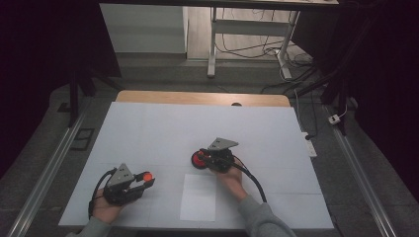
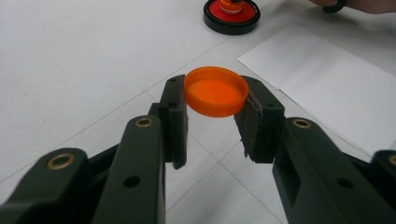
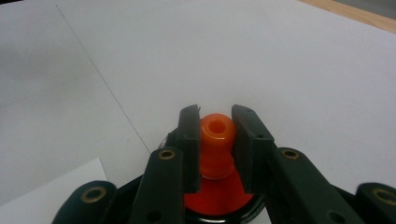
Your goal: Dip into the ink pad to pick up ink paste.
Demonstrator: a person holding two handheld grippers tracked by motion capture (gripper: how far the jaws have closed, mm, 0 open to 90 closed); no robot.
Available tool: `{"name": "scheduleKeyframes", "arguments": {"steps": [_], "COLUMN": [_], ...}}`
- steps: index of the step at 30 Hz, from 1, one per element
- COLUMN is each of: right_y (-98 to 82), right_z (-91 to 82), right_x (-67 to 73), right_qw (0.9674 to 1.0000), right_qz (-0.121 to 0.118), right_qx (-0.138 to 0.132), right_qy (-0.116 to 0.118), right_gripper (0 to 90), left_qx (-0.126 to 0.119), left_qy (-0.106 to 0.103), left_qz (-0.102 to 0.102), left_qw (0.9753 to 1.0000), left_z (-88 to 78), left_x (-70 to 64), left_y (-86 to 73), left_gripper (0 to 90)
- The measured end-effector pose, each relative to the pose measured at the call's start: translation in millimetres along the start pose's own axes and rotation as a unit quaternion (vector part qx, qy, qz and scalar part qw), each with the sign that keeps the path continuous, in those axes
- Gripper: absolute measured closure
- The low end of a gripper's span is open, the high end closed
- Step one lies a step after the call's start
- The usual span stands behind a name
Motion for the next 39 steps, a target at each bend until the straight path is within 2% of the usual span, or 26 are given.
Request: {"name": "scheduleKeyframes", "arguments": {"steps": [19,24,27,30,39], "right_y": [-2.9,-2.4,0.0,8.5,14.6], "right_z": [-0.6,-1.0,-5.1,-13.4,-22.9], "right_x": [-0.6,-3.7,-5.3,-5.1,-5.0], "right_qw": [1.0,0.9999,0.999,0.9986,0.998], "right_qz": [0.0,0.005,0.025,0.019,0.02], "right_qx": [-0.007,-0.011,-0.033,-0.048,-0.057], "right_qy": [0.001,0.011,0.017,0.012,0.017], "right_gripper": [72.9,72.5,72.5,72.5,72.5], "left_qx": [-0.002,-0.004,-0.004,-0.004,-0.004], "left_qy": [0.002,0.003,0.003,0.003,0.003], "left_qz": [-0.002,-0.002,-0.003,-0.003,-0.002], "left_qw": [1.0,1.0,1.0,1.0,1.0], "left_z": [-1.1,-1.7,-1.8,-1.7,-1.9], "left_x": [0.0,0.9,2.0,2.6,2.1], "left_y": [0.6,0.8,0.4,0.2,0.4], "left_gripper": [64.5,64.5,64.5,64.5,64.5]}}
Point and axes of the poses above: each handheld gripper's, and its own axes: z roughly forward along the jaws, y roughly out of its top, x roughly to its left, the point moved 2 cm from there along z, roughly forward along the jaws, and after that the axes turned 3 degrees about -x, right-handed, at the moved point
